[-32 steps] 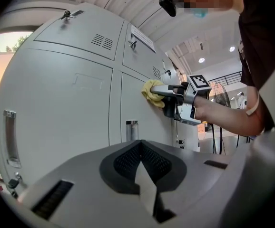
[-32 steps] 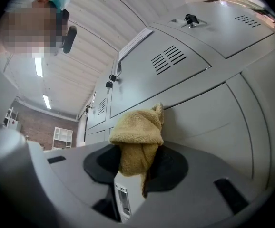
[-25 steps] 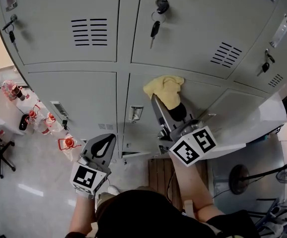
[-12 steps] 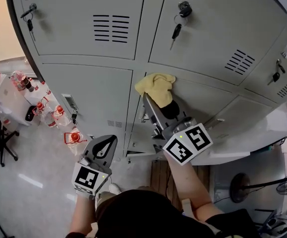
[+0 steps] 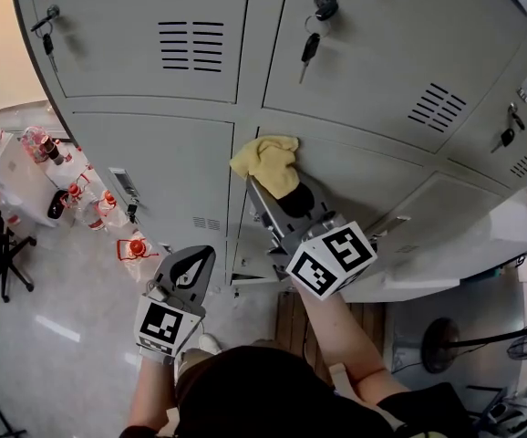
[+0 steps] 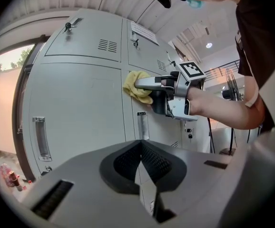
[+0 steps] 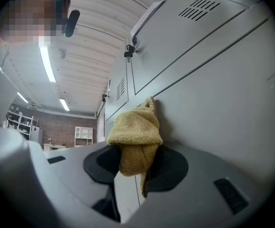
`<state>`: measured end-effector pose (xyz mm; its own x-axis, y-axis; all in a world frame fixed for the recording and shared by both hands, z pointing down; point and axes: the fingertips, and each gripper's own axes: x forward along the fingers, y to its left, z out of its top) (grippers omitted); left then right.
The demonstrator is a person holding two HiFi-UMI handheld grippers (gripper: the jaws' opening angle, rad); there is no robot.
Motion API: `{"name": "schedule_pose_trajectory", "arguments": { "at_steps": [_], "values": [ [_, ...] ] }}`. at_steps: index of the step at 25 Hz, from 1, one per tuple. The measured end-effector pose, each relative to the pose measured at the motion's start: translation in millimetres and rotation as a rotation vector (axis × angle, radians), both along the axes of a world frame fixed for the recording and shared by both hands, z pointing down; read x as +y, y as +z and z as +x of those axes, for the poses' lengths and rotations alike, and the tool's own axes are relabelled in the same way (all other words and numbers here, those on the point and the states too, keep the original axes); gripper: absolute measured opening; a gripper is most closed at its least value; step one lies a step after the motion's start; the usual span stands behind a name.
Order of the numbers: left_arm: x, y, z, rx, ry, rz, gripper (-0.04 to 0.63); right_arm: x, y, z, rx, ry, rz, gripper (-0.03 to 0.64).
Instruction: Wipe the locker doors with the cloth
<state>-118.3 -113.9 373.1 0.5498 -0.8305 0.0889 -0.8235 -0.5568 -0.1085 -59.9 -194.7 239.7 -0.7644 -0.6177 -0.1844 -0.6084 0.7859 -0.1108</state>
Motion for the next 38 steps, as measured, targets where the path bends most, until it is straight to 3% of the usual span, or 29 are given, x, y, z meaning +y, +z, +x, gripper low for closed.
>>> {"name": "schedule_pose_trajectory", "arguments": {
  "at_steps": [6,14,38],
  "values": [
    [-3,5,13,-0.020,0.021,0.027,0.008,0,11,13,0.012,0.010,-0.021,0.138],
    [-3,8,39,-0.015,0.050,-0.002,0.008,-1,20,44,0.006,0.046,-0.043,0.137],
    [-14,19,149,-0.015,0.243,-0.012,0.008,2,27,177,-0.020,0.233,-0.075,0.137]
  ]
}}
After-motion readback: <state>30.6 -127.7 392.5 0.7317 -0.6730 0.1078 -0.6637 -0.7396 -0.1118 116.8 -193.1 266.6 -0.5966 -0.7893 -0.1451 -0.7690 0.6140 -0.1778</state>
